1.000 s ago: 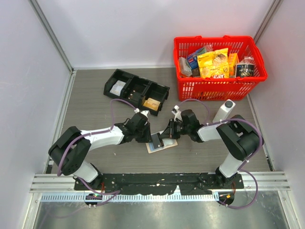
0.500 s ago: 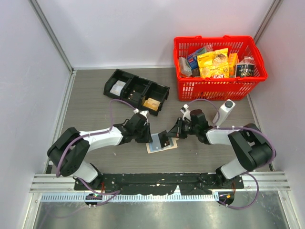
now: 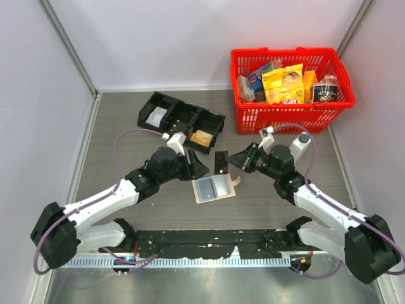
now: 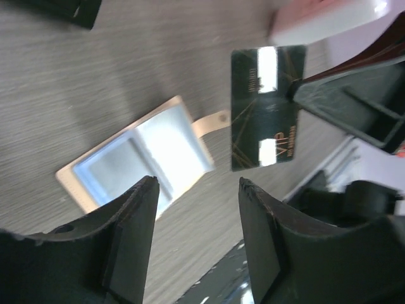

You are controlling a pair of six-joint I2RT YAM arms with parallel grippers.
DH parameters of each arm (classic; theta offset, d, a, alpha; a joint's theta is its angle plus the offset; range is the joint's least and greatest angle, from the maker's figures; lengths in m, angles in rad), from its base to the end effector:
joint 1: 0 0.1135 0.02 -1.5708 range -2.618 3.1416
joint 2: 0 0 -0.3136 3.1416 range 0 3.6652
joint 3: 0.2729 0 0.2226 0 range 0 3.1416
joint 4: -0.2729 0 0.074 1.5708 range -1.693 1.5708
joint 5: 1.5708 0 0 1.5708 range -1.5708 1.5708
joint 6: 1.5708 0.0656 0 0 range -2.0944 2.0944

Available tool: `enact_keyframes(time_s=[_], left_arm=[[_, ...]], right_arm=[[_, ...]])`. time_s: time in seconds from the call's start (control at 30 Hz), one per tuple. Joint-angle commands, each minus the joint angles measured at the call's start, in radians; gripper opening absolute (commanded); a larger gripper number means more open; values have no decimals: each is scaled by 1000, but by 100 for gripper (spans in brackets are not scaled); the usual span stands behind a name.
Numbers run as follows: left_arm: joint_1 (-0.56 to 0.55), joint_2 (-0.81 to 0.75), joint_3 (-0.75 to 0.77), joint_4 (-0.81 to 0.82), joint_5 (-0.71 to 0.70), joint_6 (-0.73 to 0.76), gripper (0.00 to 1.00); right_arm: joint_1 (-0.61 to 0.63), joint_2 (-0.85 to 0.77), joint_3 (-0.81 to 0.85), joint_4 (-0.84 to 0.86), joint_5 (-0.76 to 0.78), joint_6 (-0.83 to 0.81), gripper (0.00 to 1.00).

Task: Take the credit cards out of the card holder
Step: Remove the credit card from the card holder.

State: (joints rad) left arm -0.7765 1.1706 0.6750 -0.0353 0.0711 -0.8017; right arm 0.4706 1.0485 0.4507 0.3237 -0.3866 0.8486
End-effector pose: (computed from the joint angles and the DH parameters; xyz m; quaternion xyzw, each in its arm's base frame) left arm 0.1645 -0.1681 0.2826 0.0067 0.8674 -0.3741 0.3279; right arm 0.1708 0.1146 0.2778 0.0330 0.7901 0.4842 0.3745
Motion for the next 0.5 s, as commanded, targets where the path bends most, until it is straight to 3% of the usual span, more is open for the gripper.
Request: enact_keyframes(time_s=[0.0, 0.2, 0.47], left_arm=[[11, -133, -61, 211, -28, -103, 62], [23, -268, -147, 403, -62, -191, 78], [22, -250, -221, 595, -31, -298, 77]], right_arm=[[29, -82, 14, 107, 83, 109, 1], [54, -120, 26, 190, 98, 185, 1], [82, -105, 26, 321, 95, 273, 1]])
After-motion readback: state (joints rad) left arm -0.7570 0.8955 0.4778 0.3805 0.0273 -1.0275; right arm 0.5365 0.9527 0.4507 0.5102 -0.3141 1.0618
